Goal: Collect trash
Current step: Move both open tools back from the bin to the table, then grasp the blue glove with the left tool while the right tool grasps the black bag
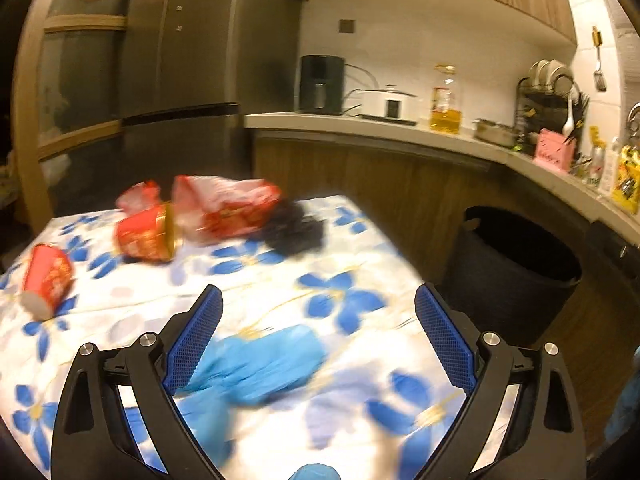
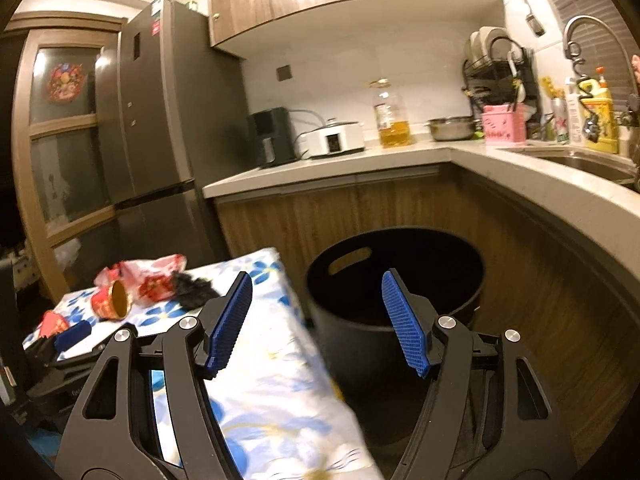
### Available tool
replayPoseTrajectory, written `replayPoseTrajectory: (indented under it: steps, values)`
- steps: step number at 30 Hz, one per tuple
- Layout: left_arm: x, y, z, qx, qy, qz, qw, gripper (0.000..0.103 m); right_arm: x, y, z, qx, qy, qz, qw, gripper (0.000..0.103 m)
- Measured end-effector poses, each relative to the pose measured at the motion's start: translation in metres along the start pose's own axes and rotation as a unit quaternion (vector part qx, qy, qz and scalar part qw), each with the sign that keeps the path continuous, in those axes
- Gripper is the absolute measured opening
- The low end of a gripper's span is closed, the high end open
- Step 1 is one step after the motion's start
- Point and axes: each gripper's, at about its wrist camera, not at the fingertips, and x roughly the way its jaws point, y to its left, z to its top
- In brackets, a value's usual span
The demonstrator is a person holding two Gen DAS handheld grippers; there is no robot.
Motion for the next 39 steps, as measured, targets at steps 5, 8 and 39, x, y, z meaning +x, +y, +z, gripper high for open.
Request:
replayPoseTrajectory:
  steps: [5, 8, 39]
  values:
    - [-0.003, 0.025, -0.018, 0.015, 0.002, 0.052, 0.9985, 0.093, -0.002, 0.025, -0.005, -0.014, 0.002, 0.023, 1.000, 0.067]
    - [0.001, 0.036, -0.025, 0.020, 0.008, 0.072, 0.9972, 0.093, -0.004, 0.036, -0.007, -0.021, -0.001, 0.032, 0.999, 0.067]
    - [0.050, 0.081, -0.047, -0.058, 0.129, 0.017, 0.9899, 0.018, 0.061, 0.104, -0.016, -0.049, 0.038, 0.081, 0.995, 0.067]
